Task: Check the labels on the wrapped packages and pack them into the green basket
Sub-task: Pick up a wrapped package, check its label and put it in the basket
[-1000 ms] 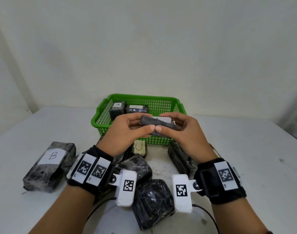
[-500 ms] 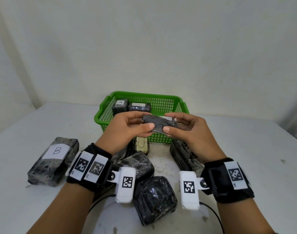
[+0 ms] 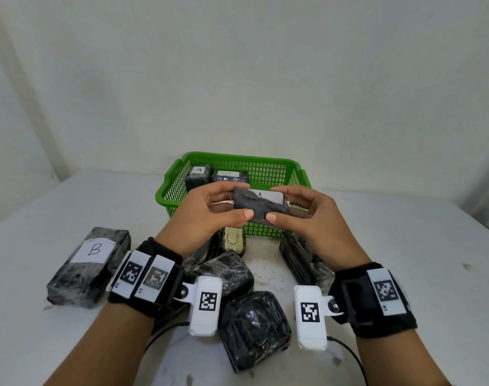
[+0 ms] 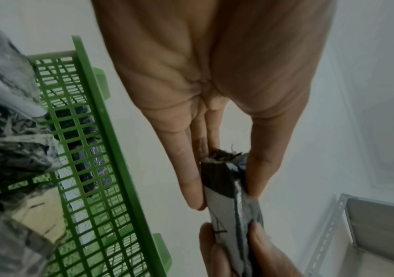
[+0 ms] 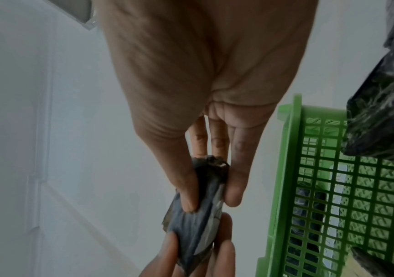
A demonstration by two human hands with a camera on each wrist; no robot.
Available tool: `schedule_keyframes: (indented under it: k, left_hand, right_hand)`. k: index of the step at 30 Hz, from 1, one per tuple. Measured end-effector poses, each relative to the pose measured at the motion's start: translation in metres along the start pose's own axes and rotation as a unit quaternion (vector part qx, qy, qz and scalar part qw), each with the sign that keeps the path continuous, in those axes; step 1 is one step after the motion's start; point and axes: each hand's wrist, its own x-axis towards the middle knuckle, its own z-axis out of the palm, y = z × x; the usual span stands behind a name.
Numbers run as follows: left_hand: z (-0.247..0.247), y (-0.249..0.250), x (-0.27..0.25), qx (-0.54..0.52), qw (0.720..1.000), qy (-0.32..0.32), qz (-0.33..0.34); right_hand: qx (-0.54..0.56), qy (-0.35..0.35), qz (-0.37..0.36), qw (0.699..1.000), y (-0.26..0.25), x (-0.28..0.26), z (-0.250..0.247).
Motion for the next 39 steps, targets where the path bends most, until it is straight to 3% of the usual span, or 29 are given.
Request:
schedule_keyframes:
  k: [6, 11, 15, 22, 33, 39]
  left_hand:
    - [-0.0037, -0.0022, 0.0009, 0.016, 1.0, -0.002, 0.023]
    - [-0.0032, -0.0048, 0.0006, 0.023, 0.998, -0.026, 0.047]
    - [0.0007, 0.0017, -0.0025, 0.026, 0.998, -0.046, 0.031]
    - [-0.0003, -0.0062, 0.0007, 0.087, 0.995, 0.032, 0.022]
    - [-0.0014, -0.004, 0.0005, 0.06, 0.997, 0.05, 0.025]
    - [0.0, -0.0021, -0.0013, 0.045, 0.998, 0.025, 0.024]
  right_hand:
    - [0.011, -0.004, -0.003, 1.0, 0.0, -0.0009, 0.0012]
    - [0.092, -0.042, 0.067, 0.993, 0.0015, -0.0006, 0.0054]
    - [0.071, -0.004, 0.044, 0.996, 0.0045, 0.0, 0.0046]
    - [0.04, -0.005, 0.026, 0.999, 0.0052, -0.0011, 0.009]
    - [0.048, -0.001, 0.005, 0.999, 0.0028, -0.002, 0.006]
    - [0.051, 0.03, -0.01, 0.998, 0.0052, -0.0006, 0.0075]
